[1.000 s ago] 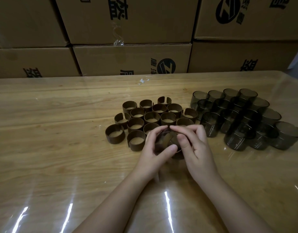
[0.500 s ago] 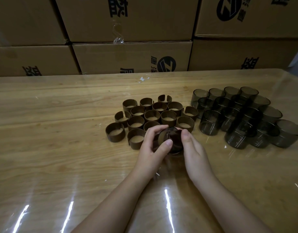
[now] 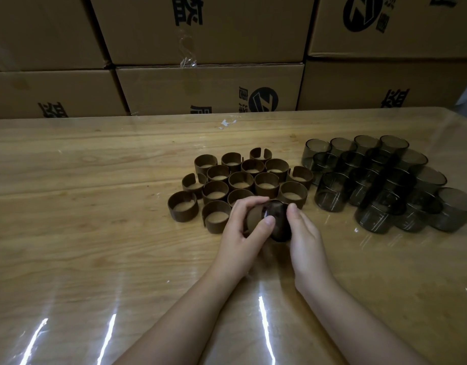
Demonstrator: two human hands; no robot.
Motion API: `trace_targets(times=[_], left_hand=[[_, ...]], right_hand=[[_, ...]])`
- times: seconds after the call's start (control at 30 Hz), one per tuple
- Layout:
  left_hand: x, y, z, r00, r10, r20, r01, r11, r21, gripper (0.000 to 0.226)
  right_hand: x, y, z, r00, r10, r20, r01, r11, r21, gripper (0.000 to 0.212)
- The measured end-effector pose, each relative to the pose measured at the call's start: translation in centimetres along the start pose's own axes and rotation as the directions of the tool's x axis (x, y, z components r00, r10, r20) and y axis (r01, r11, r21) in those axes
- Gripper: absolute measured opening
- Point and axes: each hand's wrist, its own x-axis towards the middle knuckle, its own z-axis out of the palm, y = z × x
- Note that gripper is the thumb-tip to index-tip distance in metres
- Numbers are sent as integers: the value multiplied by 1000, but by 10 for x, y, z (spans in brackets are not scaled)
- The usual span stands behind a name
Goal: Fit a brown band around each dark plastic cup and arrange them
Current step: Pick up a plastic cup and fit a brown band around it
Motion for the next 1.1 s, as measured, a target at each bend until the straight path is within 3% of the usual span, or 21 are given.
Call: trace_targets(times=[0.1, 0.2, 0.37, 0.53, 0.83, 1.1], left_hand=[[2, 0, -2, 993, -119, 29, 122, 971, -206, 45], [7, 0, -5, 977, -194, 90, 214, 899, -382, 73], [11, -4, -10, 942, -275, 194, 336, 766, -548, 62], [13, -5, -10, 925, -287, 250, 381, 710, -592, 72], [16, -12, -12, 932, -273, 238, 362, 697, -619, 62], [15, -13, -9, 946, -251, 203, 323, 697, -640, 57]], right_hand=[[2, -5, -3, 985, 92, 145, -104, 991, 79, 40], [7, -7, -6, 965, 101, 244, -140, 979, 145, 58], [11, -8, -10, 925, 104, 364, -196, 955, 224, 47], [12, -6, -10, 924, 104, 369, -198, 953, 228, 50], [12, -9, -10, 931, 127, 342, -235, 926, 295, 37], [12, -10, -13, 922, 65, 382, -206, 917, 342, 38]])
